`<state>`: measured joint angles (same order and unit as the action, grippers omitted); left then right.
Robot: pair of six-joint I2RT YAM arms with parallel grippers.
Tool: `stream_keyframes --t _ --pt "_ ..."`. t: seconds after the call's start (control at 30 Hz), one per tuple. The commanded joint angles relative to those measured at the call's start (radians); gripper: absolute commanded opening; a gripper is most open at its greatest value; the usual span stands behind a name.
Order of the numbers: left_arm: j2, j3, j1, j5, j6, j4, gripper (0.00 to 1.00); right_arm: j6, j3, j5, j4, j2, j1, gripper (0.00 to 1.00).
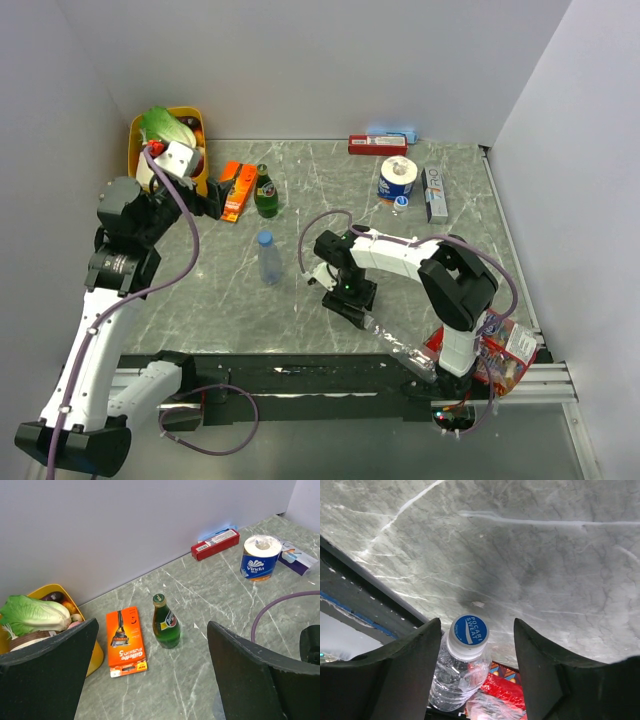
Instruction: Screw on the bottle caps
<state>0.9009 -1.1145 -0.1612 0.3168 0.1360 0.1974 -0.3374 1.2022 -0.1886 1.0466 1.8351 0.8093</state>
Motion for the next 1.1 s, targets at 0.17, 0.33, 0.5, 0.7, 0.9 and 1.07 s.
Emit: stream_keyframes --t 0.17,0.33,0.5,0.7,0.9,1.07 --pt "0.007 0.007 0.008 0.013 -0.01 -0.065 0.96 0.02 0.013 0.031 -0.005 0.018 0.007 0.6" --pt "0.012 0.008 0.011 0.022 -0.015 -0.073 0.96 0.026 0.008 0.046 -0.011 -0.005 0.007 0.37" --pt "0.02 0.005 0.011 0.033 -0.015 -0.082 0.96 0.009 0.033 0.041 -0.007 -0.034 0.007 0.28" --pt "0.038 -0.002 0.012 0.051 -0.025 -0.105 0.96 0.001 0.068 0.055 -0.003 -0.077 0.005 0.29" --pt "0.043 -0.002 0.012 0.074 -0.036 -0.112 0.96 0.023 0.002 0.069 0.006 -0.115 0.004 0.75" --pt "0.032 0.013 0.012 0.071 -0.039 -0.112 0.96 0.054 -0.056 0.103 -0.003 -0.137 -0.005 0.73"
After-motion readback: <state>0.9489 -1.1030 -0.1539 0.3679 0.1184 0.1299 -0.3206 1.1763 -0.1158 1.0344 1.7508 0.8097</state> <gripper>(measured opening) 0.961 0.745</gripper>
